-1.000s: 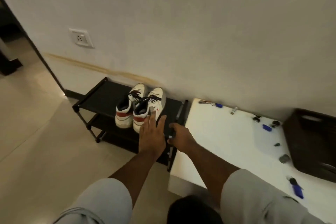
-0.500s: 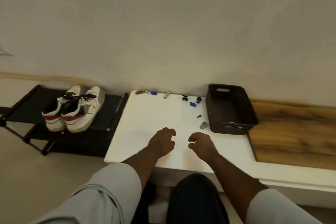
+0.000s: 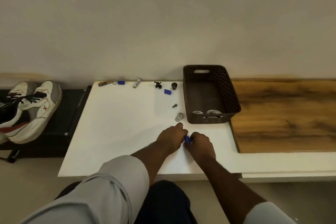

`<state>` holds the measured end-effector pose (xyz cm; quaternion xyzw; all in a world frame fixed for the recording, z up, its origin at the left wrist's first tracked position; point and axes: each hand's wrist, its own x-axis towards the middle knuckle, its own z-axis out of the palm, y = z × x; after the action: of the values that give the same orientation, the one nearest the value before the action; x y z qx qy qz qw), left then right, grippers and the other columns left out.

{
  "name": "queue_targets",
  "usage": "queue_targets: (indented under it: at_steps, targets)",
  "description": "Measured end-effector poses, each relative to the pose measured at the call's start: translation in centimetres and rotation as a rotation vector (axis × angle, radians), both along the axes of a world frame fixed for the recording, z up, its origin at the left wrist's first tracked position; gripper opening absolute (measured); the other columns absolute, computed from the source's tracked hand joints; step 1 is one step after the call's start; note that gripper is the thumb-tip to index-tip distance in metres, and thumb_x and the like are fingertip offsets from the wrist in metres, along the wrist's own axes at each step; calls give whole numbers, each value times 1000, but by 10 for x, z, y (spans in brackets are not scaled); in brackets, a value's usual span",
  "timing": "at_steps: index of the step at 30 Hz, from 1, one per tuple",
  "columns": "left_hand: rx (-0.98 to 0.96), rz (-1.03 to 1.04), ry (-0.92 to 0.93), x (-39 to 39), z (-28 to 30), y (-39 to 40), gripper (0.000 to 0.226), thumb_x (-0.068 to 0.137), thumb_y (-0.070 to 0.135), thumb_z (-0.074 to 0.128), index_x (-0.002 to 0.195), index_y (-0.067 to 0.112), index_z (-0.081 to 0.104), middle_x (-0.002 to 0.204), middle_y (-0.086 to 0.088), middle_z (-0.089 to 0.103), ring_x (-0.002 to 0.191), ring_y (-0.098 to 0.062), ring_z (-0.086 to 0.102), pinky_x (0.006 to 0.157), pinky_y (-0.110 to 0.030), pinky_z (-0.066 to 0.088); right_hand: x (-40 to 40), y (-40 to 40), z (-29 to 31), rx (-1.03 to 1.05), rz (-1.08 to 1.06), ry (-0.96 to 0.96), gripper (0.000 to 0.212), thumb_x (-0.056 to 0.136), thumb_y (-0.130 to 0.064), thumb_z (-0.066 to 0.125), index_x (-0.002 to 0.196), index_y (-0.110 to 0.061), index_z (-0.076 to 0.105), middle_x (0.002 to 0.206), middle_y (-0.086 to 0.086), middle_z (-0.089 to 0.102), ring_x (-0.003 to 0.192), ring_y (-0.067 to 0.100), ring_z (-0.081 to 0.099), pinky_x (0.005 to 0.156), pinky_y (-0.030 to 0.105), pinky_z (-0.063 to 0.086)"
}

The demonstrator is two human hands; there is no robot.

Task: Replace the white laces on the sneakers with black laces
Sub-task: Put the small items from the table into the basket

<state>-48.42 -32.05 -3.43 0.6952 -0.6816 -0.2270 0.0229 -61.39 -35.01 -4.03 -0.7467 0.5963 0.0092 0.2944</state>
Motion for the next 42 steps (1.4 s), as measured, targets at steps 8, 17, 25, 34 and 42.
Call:
queue_targets:
  at_steps: [8,17,25,34,42]
  targets:
    - [33,123,11,14,12,2,20,91,26,56,100,10,63,102,-7,58,95,-23,58,73,-27,42,-28,-11,33,-4,57,-71,29,91,-24,64,119,-18,64,119,-1,63,98,11,56,87,19,41]
    - [-269,41,-284,3,112,-126,7,87,25,59,92,29,61,96,3,66,102,-22,55,93,-40,31,-28,-137,131,-365,241,135,28,93,-20,56,119,-24,64,110,6,64,99,23,60,85,34,48]
    - [46,-149,-559,-26,69,-182,19,92,37,54,106,26,60,111,0,67,113,-24,56,110,-44,14,0,-188,87,-473,667,696,22,93,-31,49,109,-26,62,118,2,63,121,24,46,107,46,22]
    - [-108,-20,-384,-11,83,-174,25,89,35,60,112,25,61,116,-2,64,117,-24,51,105,-43,23,-7,-183,77,-439,589,664,24,94,-25,49,114,-26,61,121,1,62,128,25,37,109,48,16]
    - [-225,469,87,95,38,-92,19,91,18,62,110,18,68,117,0,63,111,-20,58,92,-29,41,46,-60,90,-249,540,16,26,96,-10,44,117,-15,60,116,6,61,104,26,61,84,32,47]
